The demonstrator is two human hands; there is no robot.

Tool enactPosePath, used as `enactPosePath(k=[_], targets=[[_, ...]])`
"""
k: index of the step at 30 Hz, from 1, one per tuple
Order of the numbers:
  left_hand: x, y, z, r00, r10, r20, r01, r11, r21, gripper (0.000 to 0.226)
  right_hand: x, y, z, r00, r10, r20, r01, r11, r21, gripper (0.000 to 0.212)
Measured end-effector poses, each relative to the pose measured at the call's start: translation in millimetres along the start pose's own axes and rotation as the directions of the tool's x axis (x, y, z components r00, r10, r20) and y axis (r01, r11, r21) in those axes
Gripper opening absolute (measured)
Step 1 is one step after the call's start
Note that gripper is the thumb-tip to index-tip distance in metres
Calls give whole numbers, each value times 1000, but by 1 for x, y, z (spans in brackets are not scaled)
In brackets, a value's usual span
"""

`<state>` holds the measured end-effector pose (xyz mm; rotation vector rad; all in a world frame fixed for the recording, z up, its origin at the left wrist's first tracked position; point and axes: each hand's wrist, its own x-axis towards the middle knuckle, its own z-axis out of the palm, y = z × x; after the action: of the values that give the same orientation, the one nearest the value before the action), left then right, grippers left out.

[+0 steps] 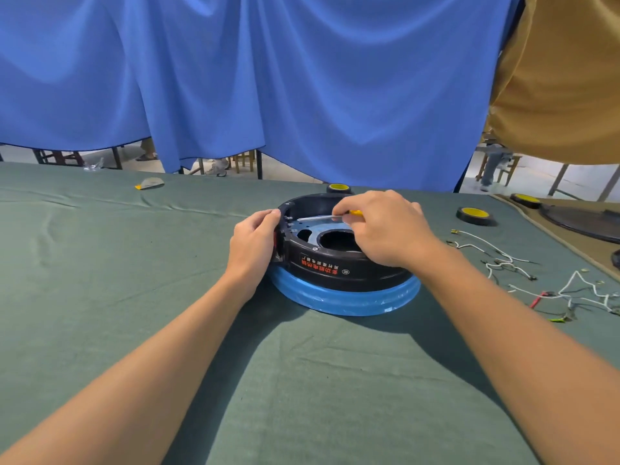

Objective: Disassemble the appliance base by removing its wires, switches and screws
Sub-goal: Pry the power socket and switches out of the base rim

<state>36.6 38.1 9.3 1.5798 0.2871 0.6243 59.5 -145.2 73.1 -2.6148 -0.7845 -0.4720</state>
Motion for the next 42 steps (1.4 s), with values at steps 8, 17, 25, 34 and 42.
enactPosePath(k=[8, 17, 25, 34, 42], targets=[[8, -7, 0, 999, 25, 33, -24, 999, -40, 18, 9, 6, 23, 1000, 7, -17, -5, 994, 111, 35], [13, -4, -7, 993, -95, 70, 106, 978, -181, 17, 12, 5, 22, 999, -28, -34, 31, 995, 93, 37], [8, -1, -1, 992, -120, 47, 127, 969, -213, 25, 15, -1, 20, 998, -60, 16, 58, 996, 70, 48], [5, -2, 0, 995, -85, 55, 94, 979, -183, 18, 12, 7, 23, 997, -13, -76, 19, 997, 80, 41], [6, -4, -1, 995, -86, 55, 95, 976, -198, 15, 13, 2, 23, 998, -59, -19, 60, 995, 74, 47]])
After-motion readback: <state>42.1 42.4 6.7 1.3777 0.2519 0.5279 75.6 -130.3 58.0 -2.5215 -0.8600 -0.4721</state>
